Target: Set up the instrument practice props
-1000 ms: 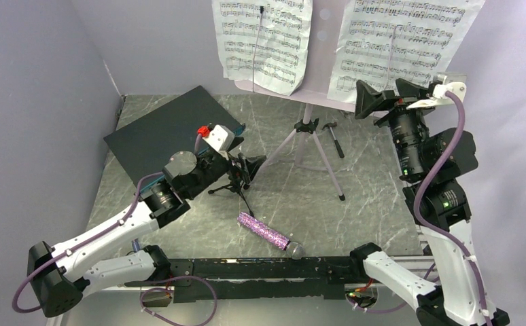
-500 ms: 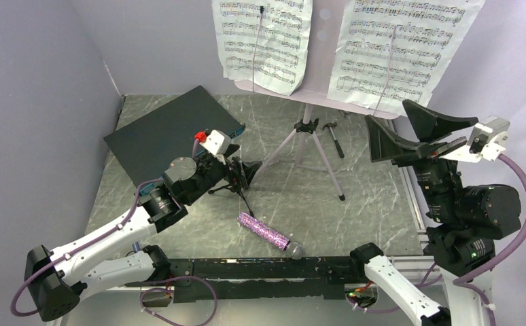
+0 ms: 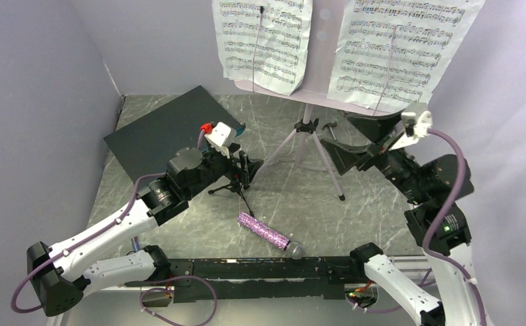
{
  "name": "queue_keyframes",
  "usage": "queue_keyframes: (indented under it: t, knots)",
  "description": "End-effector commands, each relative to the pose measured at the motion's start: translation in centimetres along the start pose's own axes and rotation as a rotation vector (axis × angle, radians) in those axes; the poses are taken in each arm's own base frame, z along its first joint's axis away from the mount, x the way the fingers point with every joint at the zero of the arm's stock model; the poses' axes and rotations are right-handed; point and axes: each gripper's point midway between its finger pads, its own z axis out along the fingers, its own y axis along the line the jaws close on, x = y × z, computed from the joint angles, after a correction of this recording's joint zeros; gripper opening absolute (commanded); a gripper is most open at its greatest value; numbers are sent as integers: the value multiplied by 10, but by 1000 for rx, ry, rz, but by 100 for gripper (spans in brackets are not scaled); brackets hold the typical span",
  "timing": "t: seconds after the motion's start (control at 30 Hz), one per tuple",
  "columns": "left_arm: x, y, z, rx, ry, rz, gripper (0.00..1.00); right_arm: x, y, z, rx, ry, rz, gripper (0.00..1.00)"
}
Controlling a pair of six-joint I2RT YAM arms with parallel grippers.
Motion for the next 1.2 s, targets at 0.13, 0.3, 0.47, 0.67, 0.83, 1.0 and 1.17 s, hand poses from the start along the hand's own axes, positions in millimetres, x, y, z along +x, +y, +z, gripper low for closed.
queue_keyframes:
  t: [0.13, 0.3, 0.47, 0.67, 0.83, 1.0, 1.17]
  knots:
    - [-9, 15, -5, -56, 55, -114, 93, 67, 21, 14, -182, 177, 123, 99]
    - [-18, 33, -15, -48, 53, -227, 93, 108, 22, 11, -211, 289, 166, 99]
    - [-15, 60, -31, -105, 46, -314, 93, 145, 24, 6, -230, 369, 224, 99]
    - [5, 90, -51, -270, 73, -455, 93, 185, 23, 4, -227, 441, 281, 99]
    - [38, 107, -63, -402, 120, -587, 93, 213, 27, 3, -233, 497, 310, 99]
    - [70, 121, -71, -485, 173, -704, 93, 241, 35, 1, -239, 545, 328, 99]
    - [87, 125, -72, -452, 159, -809, 93, 271, 50, 1, -268, 605, 343, 99]
